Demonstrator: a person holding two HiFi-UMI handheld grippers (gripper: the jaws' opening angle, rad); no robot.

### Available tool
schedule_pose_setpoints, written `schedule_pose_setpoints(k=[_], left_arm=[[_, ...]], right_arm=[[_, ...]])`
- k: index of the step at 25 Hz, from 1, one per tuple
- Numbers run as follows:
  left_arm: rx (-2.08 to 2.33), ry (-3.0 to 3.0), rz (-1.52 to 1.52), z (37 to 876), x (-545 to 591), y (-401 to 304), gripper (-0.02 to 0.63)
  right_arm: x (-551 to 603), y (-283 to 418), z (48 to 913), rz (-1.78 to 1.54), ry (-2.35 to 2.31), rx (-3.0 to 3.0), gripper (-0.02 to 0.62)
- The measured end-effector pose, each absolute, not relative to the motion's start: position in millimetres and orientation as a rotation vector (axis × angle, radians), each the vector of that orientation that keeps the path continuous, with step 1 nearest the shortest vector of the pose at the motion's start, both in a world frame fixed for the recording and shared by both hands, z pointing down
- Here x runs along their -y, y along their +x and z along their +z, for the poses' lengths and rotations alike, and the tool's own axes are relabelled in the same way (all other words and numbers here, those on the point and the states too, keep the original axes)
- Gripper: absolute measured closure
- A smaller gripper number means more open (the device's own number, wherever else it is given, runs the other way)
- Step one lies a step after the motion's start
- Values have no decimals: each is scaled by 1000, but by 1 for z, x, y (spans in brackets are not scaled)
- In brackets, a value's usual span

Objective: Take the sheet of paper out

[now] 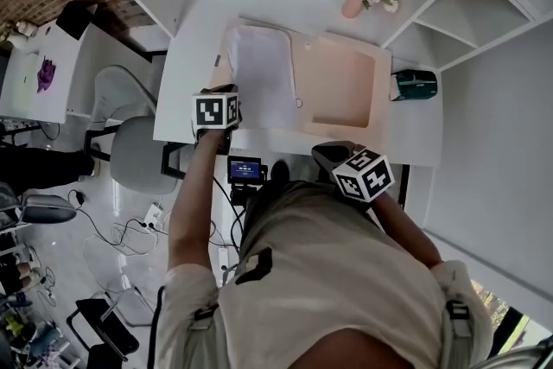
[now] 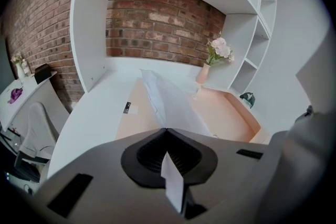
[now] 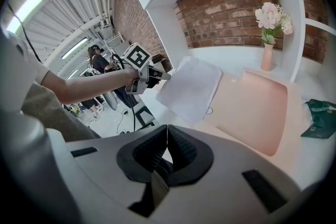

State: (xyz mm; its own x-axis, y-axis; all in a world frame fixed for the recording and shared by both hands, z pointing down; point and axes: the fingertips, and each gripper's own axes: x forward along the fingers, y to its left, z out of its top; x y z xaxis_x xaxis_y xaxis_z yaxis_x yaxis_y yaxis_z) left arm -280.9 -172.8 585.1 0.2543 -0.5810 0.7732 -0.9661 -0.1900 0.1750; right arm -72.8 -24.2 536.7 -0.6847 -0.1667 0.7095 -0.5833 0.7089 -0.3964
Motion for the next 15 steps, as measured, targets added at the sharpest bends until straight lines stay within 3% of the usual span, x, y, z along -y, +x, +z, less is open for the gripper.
schedule_pose_setpoints(k=[15], left_arm=[[1436, 1863, 706, 579, 158, -315, 591]], right_arm=[[11, -95, 538, 812, 544, 2239, 570]])
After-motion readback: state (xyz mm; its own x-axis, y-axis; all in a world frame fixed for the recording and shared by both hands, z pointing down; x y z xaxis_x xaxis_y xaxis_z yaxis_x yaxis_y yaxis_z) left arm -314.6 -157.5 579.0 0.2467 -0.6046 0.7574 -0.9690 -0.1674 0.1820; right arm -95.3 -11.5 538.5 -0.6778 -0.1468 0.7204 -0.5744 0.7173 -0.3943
